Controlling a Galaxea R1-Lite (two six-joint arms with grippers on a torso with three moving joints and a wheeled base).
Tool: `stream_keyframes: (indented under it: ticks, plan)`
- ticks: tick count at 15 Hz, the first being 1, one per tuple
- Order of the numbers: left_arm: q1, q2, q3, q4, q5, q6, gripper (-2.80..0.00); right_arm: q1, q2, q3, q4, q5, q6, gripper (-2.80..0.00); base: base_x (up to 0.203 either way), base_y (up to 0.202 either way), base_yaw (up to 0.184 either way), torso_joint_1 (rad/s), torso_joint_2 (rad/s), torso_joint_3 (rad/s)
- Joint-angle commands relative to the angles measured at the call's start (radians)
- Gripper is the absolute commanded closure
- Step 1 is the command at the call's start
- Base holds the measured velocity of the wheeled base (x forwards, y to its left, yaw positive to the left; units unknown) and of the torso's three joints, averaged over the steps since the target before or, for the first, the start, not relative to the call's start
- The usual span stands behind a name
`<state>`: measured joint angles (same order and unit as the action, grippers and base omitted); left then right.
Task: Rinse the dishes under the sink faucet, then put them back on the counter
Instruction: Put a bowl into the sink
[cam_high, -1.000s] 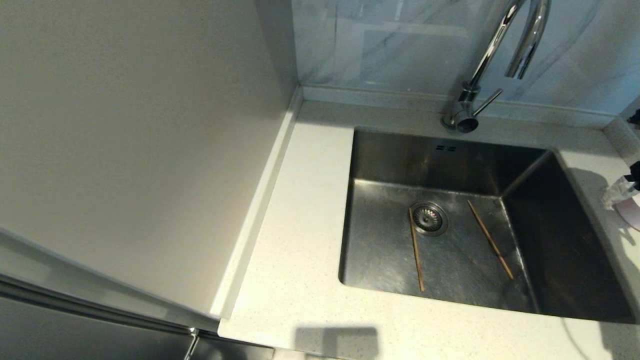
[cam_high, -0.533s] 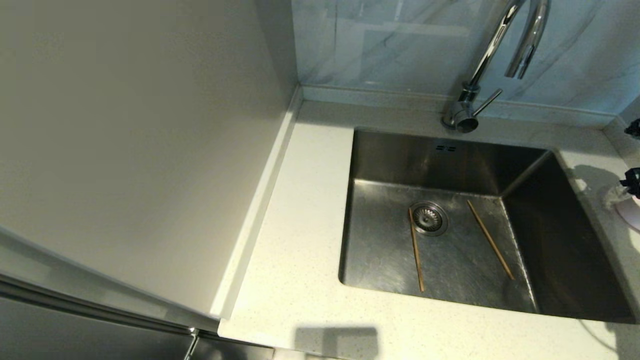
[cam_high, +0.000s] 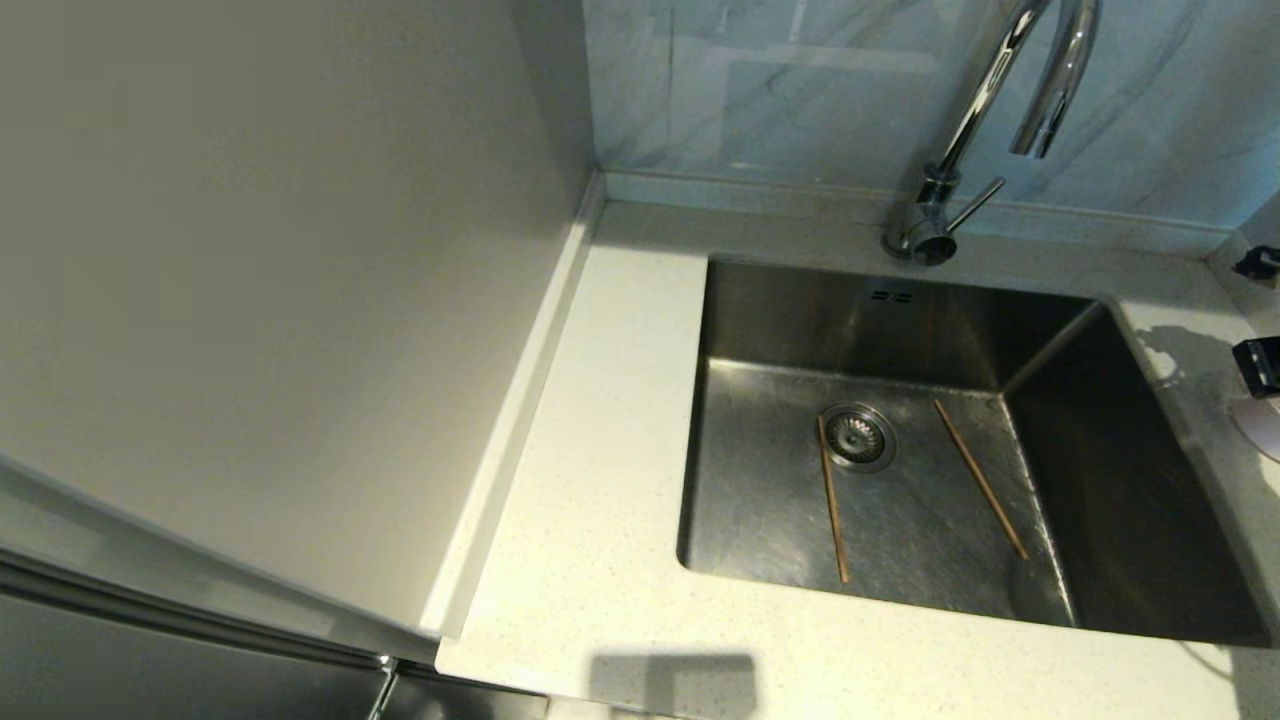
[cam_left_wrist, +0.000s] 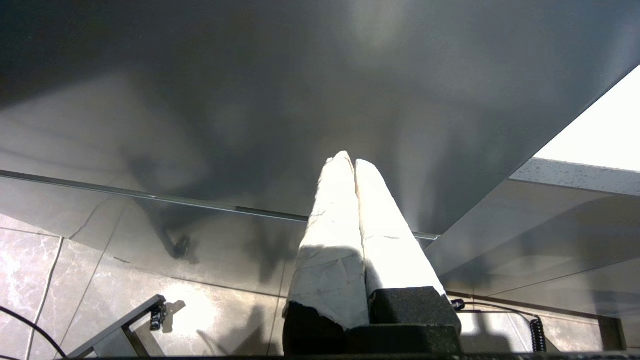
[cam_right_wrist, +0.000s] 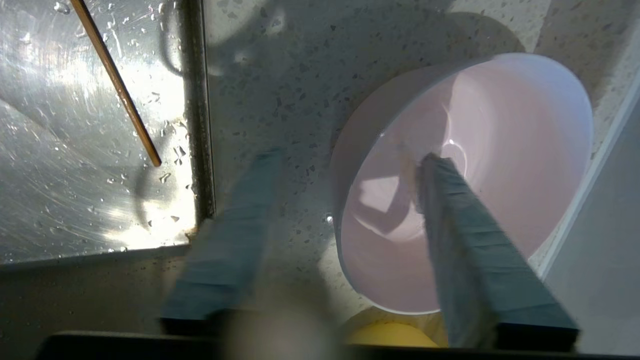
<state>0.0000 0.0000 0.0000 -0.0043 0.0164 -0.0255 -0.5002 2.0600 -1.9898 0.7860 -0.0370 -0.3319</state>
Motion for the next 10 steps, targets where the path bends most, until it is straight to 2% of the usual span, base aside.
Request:
stream_keyframes:
  ticks: [1, 6, 10]
  plan:
    - [0.0, -0.003, 0.0, 0.0, 0.0, -0.001, 0.0, 0.0, 0.003, 0.0, 0.006, -0.001, -0.002, 0.0, 0.0, 0.0, 0.0, 0.0, 0.0, 0.0]
    - [0.0, -0.003, 0.0, 0.0, 0.0, -0.001, 0.0, 0.005, -0.027, 0.014, 0.009, 0.02, -0.003, 0.0, 0.0, 0.0, 0.0, 0.0, 0.0, 0.0]
    - [0.0, -0.003, 0.0, 0.0, 0.0, -0.001, 0.0, 0.067, -0.114, 0.041, 0.009, 0.047, -0.002, 0.0, 0.0, 0.0, 0.0, 0.0, 0.0, 0.0]
